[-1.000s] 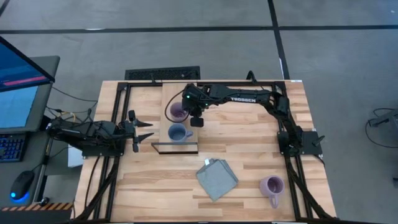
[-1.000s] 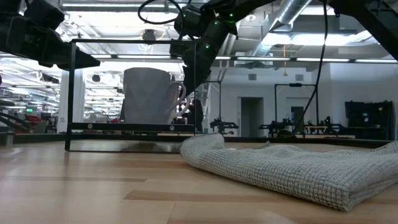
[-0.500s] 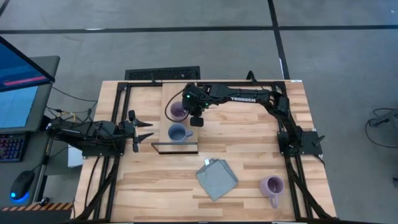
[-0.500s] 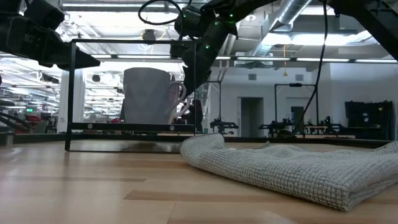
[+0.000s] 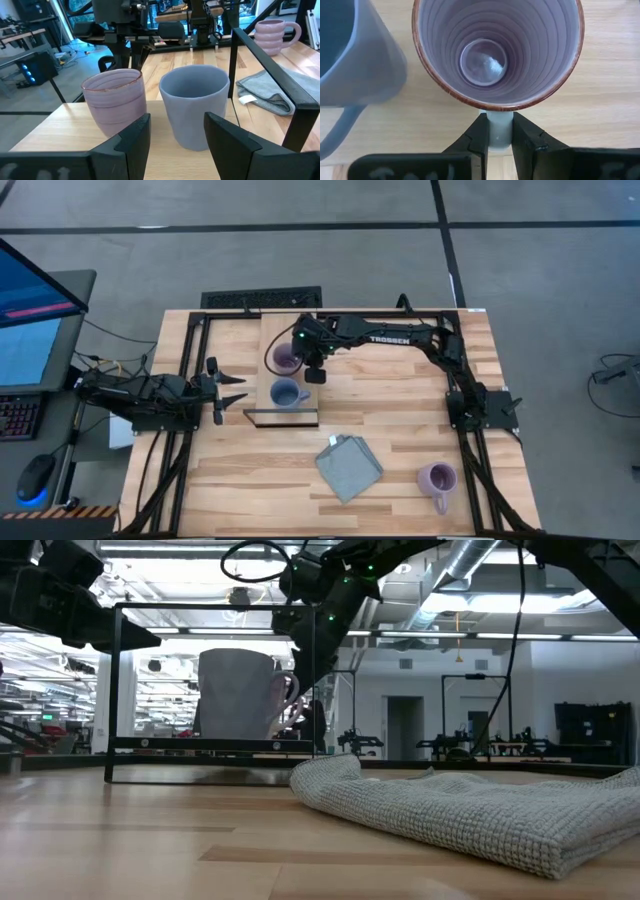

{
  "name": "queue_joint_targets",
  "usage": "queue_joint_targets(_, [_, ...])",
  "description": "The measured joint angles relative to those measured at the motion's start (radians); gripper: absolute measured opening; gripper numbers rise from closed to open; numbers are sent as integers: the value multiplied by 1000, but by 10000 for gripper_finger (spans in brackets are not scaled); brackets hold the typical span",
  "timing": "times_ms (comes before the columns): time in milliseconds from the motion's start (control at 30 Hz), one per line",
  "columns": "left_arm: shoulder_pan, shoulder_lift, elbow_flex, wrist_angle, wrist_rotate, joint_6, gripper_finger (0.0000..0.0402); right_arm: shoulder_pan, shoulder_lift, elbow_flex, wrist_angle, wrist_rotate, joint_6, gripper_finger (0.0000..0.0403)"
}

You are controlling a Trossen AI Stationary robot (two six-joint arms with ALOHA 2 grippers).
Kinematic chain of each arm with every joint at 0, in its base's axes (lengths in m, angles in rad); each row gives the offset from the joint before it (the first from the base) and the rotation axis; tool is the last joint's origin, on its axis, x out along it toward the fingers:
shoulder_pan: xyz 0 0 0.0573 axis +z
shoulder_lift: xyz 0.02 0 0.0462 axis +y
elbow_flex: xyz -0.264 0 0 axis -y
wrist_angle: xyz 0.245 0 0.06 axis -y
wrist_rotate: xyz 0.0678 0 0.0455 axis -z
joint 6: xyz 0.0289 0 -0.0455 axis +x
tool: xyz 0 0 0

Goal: Stack small to large cups/mugs on shelf
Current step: Put the top light purple cup on the shelf

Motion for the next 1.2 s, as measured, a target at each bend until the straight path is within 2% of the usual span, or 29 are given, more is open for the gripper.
queue_joint_targets(567, [0,0,0,-17,0,-1,177,0,2,0,15,-2,-4,72])
queue_joint_targets(1200, [0,0,0,-16,0,-1,177,0,4,0,24,-3,-3,97])
